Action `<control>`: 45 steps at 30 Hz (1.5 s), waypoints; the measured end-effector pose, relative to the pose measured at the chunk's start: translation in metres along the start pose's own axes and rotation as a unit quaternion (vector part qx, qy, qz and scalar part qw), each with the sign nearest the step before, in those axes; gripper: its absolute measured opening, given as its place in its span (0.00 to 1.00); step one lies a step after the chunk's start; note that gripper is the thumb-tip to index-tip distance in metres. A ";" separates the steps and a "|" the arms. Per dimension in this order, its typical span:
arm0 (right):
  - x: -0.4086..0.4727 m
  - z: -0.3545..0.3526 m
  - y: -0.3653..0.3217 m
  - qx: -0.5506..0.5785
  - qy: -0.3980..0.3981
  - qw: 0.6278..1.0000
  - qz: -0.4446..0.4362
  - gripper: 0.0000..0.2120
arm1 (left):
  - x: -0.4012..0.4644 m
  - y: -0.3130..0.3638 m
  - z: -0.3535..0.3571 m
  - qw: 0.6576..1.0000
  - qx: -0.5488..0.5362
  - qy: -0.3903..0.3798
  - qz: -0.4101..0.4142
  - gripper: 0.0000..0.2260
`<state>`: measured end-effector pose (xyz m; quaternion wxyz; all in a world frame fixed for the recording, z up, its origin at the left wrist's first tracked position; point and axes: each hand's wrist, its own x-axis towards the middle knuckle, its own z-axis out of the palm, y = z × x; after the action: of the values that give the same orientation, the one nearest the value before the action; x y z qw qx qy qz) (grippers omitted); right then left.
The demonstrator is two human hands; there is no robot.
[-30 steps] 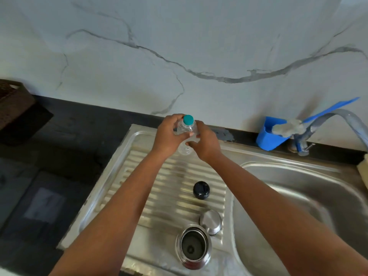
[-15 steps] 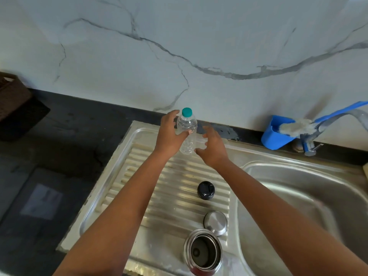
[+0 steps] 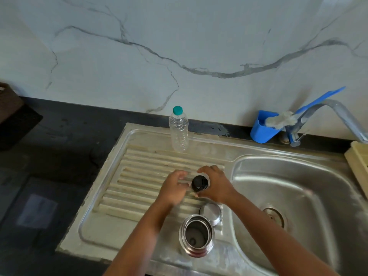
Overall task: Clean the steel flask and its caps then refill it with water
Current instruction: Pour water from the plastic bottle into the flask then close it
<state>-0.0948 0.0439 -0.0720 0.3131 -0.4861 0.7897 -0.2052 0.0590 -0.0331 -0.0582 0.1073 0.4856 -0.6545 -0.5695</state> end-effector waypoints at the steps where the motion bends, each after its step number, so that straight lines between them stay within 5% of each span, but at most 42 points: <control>1: -0.002 0.001 0.000 -0.002 0.010 1.000 -0.005 0.33 | -0.002 -0.007 0.006 1.000 0.006 -0.012 -0.004 0.16; 6: -0.014 -0.003 -0.006 0.019 0.074 0.997 -0.034 0.27 | -0.013 -0.005 0.011 1.000 -0.005 -0.017 0.003 0.19; 14: -0.077 -0.071 -0.072 0.096 0.176 0.971 -0.127 0.24 | -0.089 0.065 -0.039 0.981 -0.042 0.020 0.189 0.21; 20: -0.149 -0.099 -0.118 0.159 0.160 0.958 -0.176 0.18 | -0.158 0.082 -0.064 0.951 -0.068 0.019 0.302 0.22; 29: -0.184 -0.070 -0.106 0.132 0.120 0.962 -0.207 0.23 | -0.190 0.039 -0.064 0.961 -0.093 -0.033 0.258 0.19; 34: -0.185 -0.064 -0.103 0.068 0.103 0.970 -0.210 0.24 | -0.174 0.019 -0.052 0.966 -0.041 -0.107 0.231 0.26; 45: -0.184 -0.057 -0.101 -0.028 0.074 0.969 -0.234 0.24 | -0.159 0.004 -0.018 0.963 -0.021 -0.083 0.255 0.30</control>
<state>-0.0086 0.1651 0.0864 0.1831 -0.6497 0.6803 -0.2857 0.1502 0.0754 0.0170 0.2041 0.2517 -0.7513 -0.5750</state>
